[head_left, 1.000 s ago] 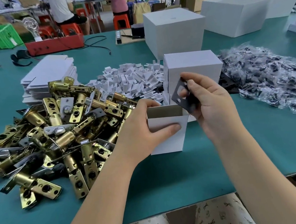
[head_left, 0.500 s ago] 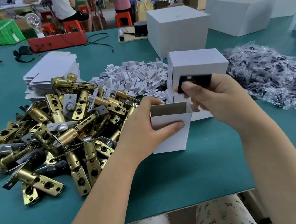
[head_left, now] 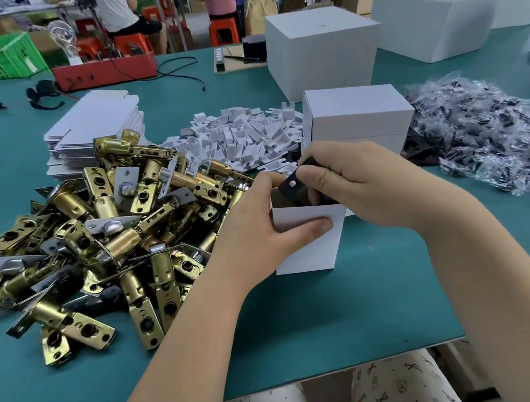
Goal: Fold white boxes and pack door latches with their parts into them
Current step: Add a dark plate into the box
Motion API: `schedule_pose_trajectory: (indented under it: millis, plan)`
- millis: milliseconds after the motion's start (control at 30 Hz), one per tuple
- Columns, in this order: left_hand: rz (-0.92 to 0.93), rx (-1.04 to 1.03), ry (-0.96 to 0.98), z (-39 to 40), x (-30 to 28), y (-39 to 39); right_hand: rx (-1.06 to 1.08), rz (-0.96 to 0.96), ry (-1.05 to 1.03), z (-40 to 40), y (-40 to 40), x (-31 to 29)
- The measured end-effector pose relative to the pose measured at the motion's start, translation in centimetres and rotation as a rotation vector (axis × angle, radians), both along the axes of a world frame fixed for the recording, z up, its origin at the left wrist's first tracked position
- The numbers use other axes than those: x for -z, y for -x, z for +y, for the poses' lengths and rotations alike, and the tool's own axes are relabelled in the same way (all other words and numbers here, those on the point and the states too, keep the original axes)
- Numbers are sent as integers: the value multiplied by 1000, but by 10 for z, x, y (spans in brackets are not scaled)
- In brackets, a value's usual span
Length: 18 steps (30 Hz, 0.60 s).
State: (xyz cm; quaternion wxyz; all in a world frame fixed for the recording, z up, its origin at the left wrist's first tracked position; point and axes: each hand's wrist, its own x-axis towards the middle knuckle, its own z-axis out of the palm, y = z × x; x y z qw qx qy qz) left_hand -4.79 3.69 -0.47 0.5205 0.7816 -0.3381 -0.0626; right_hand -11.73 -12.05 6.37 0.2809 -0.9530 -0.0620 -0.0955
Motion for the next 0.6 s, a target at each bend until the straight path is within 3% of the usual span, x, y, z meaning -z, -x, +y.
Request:
schedule_pose_trajectory:
  millis: [267,400,600]
  plan:
    - [20,22,5,-1,0,-2,-13,122,236,4,-4,-17]
    - [115,22,103,-3,1,-5,22,43,326,8,-9,-16]
    - [284,51,227,-7,7,-7,53,-18,-229,2,-20,-13]
